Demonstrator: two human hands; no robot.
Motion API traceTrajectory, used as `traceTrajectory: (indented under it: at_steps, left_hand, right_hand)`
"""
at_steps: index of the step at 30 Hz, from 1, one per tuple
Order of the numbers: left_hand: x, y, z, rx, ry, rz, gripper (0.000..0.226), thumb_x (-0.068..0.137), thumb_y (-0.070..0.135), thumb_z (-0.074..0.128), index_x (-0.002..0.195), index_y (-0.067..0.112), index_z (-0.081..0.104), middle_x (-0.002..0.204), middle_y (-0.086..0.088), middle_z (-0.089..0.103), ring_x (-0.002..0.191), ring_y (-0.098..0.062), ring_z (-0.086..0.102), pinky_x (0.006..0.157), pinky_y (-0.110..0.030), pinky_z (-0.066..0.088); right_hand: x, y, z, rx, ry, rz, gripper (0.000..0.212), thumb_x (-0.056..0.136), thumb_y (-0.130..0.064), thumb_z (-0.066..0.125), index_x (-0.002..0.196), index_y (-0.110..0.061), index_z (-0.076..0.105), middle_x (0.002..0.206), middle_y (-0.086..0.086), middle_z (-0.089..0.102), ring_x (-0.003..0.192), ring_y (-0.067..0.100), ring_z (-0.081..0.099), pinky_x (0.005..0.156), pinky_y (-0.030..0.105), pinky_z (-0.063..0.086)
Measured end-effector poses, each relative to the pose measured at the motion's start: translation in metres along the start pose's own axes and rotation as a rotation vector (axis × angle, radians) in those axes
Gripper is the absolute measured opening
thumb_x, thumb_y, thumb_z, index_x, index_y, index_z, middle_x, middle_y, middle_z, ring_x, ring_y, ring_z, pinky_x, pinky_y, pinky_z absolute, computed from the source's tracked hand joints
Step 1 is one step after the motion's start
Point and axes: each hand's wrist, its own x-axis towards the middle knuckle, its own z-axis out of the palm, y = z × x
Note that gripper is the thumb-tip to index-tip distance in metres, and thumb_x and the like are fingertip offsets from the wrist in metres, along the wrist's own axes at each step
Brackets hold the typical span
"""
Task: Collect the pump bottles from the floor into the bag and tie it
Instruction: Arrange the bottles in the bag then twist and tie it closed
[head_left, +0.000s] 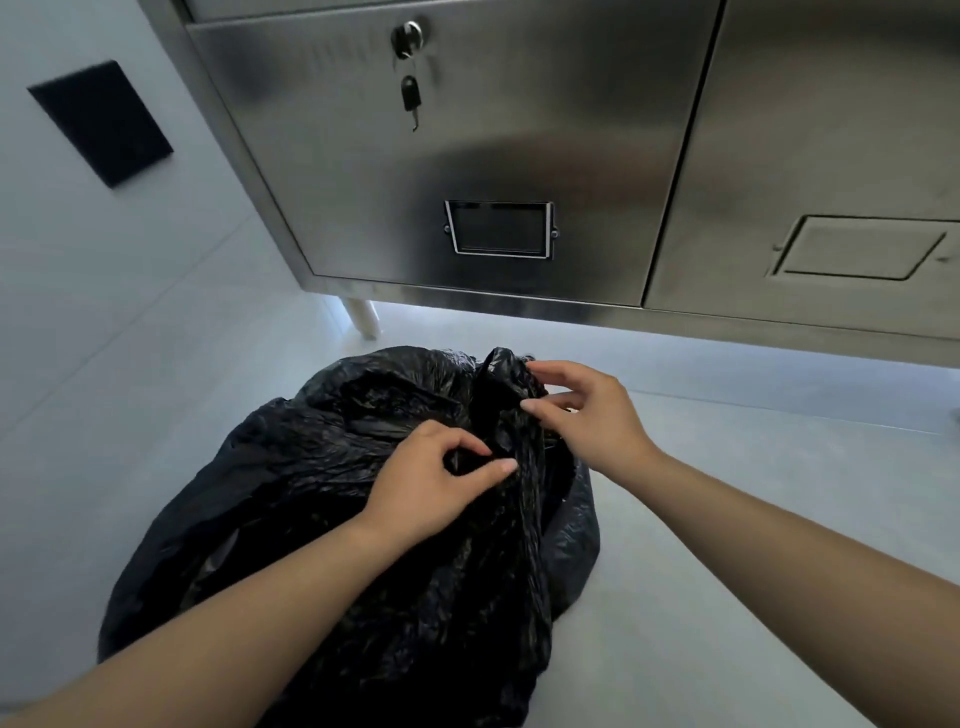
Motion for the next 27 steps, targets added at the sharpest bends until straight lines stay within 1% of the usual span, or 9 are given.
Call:
traceTrajectory:
  at_steps: [3, 6, 9, 12, 15, 17, 20, 24, 27]
  left_hand:
    - [0.002, 0.005, 0.015, 0.061, -0.033, -0.029, 0.053, 0.051, 0.079, 0.060, 0.081, 0.035, 0.067, 0.092, 0.013, 0.054, 0.085, 0.000, 0.054, 0.077, -0.021, 0.043]
    - [0.001, 0.004, 0.031, 0.073, -0.078, 0.002, 0.037, 0.064, 0.067, 0.067, 0.080, 0.033, 0.068, 0.090, 0.010, 0.054, 0.083, -0.006, 0.056, 0.075, -0.023, 0.043]
    - [0.002, 0.001, 0.036, 0.065, -0.065, 0.032, 0.018, 0.075, 0.049, 0.069, 0.077, 0.031, 0.068, 0.089, 0.005, 0.058, 0.082, -0.012, 0.059, 0.075, -0.026, 0.045]
    - [0.014, -0.002, 0.019, -0.023, 0.065, -0.013, 0.016, 0.076, 0.043, 0.071, 0.070, 0.033, 0.061, 0.084, 0.005, 0.061, 0.068, -0.005, 0.054, 0.060, -0.012, 0.036]
    - [0.028, -0.005, -0.010, -0.189, 0.214, -0.085, 0.014, 0.076, 0.038, 0.074, 0.072, 0.030, 0.064, 0.083, 0.010, 0.067, 0.073, -0.006, 0.060, 0.060, -0.004, 0.037]
    - [0.031, -0.006, -0.027, -0.278, 0.240, -0.116, 0.011, 0.075, 0.036, 0.076, 0.071, 0.031, 0.066, 0.081, 0.016, 0.068, 0.077, -0.005, 0.063, 0.063, -0.004, 0.039]
    - [0.030, -0.007, -0.044, -0.324, 0.224, -0.098, 0.012, 0.073, 0.033, 0.078, 0.068, 0.034, 0.066, 0.078, 0.022, 0.066, 0.076, 0.010, 0.061, 0.065, -0.001, 0.039]
    - [0.020, -0.016, -0.069, -0.309, 0.173, -0.052, 0.008, 0.073, 0.036, 0.077, 0.070, 0.037, 0.069, 0.079, 0.025, 0.069, 0.082, 0.017, 0.058, 0.074, -0.004, 0.040]
    - [0.010, -0.025, -0.084, -0.336, 0.194, -0.021, 0.011, 0.073, 0.034, 0.077, 0.068, 0.040, 0.069, 0.079, 0.032, 0.069, 0.084, 0.015, 0.060, 0.073, -0.001, 0.040]
  right_hand:
    - [-0.003, -0.002, -0.001, 0.062, 0.031, 0.029, 0.037, 0.077, -0.013, 0.074, 0.109, -0.028, 0.063, 0.111, -0.002, 0.066, 0.083, 0.012, 0.070, 0.079, 0.036, 0.057]
    - [-0.005, -0.005, -0.005, 0.108, 0.065, 0.055, 0.036, 0.078, -0.010, 0.073, 0.108, -0.027, 0.062, 0.111, 0.000, 0.067, 0.081, 0.018, 0.070, 0.079, 0.036, 0.057]
    - [-0.011, -0.006, -0.009, 0.066, 0.078, 0.066, 0.037, 0.078, -0.013, 0.073, 0.108, -0.030, 0.061, 0.113, -0.004, 0.066, 0.082, 0.012, 0.070, 0.080, 0.034, 0.056]
    - [-0.025, -0.007, -0.006, -0.088, 0.133, 0.005, 0.034, 0.075, -0.022, 0.075, 0.102, -0.036, 0.061, 0.110, -0.012, 0.062, 0.083, 0.000, 0.065, 0.073, 0.023, 0.053]
    - [-0.039, -0.012, 0.009, -0.060, 0.064, -0.041, 0.042, 0.072, -0.028, 0.078, 0.105, -0.040, 0.057, 0.114, -0.012, 0.056, 0.088, -0.001, 0.060, 0.068, 0.017, 0.051]
    - [-0.041, -0.019, 0.026, -0.007, -0.006, -0.024, 0.053, 0.068, -0.033, 0.079, 0.113, -0.043, 0.053, 0.116, -0.013, 0.054, 0.091, 0.002, 0.060, 0.070, 0.022, 0.053]
    - [-0.034, -0.034, 0.044, -0.018, 0.013, -0.063, 0.069, 0.066, -0.039, 0.079, 0.127, -0.038, 0.047, 0.120, -0.013, 0.051, 0.102, 0.000, 0.054, 0.076, 0.019, 0.052]
    - [-0.008, -0.062, 0.044, -0.255, -0.024, -0.254, 0.084, 0.062, -0.059, 0.072, 0.136, -0.035, 0.039, 0.137, -0.021, 0.034, 0.124, -0.011, 0.032, 0.096, 0.004, 0.028]
    - [0.001, -0.071, 0.052, -0.310, -0.202, -0.149, 0.103, 0.049, -0.079, 0.062, 0.140, -0.042, 0.030, 0.143, -0.026, 0.033, 0.130, -0.010, 0.026, 0.104, 0.011, 0.021]
